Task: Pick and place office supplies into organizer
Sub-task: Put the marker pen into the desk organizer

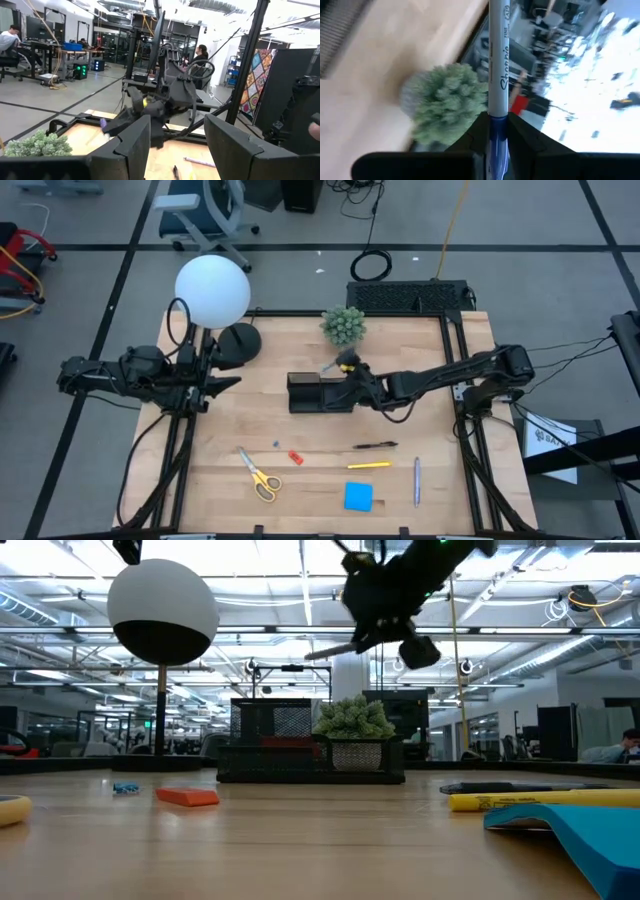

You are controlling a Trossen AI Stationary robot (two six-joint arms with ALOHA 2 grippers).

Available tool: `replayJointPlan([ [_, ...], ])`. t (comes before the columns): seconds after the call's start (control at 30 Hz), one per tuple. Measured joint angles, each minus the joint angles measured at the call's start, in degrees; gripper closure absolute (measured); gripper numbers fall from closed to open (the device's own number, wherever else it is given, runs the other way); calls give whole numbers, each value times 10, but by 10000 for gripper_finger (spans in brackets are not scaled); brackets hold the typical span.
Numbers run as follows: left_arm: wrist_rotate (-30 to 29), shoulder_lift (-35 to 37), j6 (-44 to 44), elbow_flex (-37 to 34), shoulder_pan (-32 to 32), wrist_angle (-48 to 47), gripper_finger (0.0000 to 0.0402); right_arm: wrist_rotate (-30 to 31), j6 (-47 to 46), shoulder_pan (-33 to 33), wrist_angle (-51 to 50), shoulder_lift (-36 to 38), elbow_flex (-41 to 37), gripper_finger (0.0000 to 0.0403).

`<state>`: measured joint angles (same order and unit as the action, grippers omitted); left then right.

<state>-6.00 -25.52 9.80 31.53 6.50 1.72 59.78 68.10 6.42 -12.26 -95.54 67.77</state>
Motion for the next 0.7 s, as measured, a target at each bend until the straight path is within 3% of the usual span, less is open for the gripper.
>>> replayJointPlan([
  [0.2,2,0,3,0,0,0,211,33,167,0,116,-59,0,366],
  [0.5,16,0,9,0,0,-1,211,31,409,-1,261,-91,0,366],
  [0.7,16,0,9,0,0,-2,211,5,502,-1,303,-94,0,366],
])
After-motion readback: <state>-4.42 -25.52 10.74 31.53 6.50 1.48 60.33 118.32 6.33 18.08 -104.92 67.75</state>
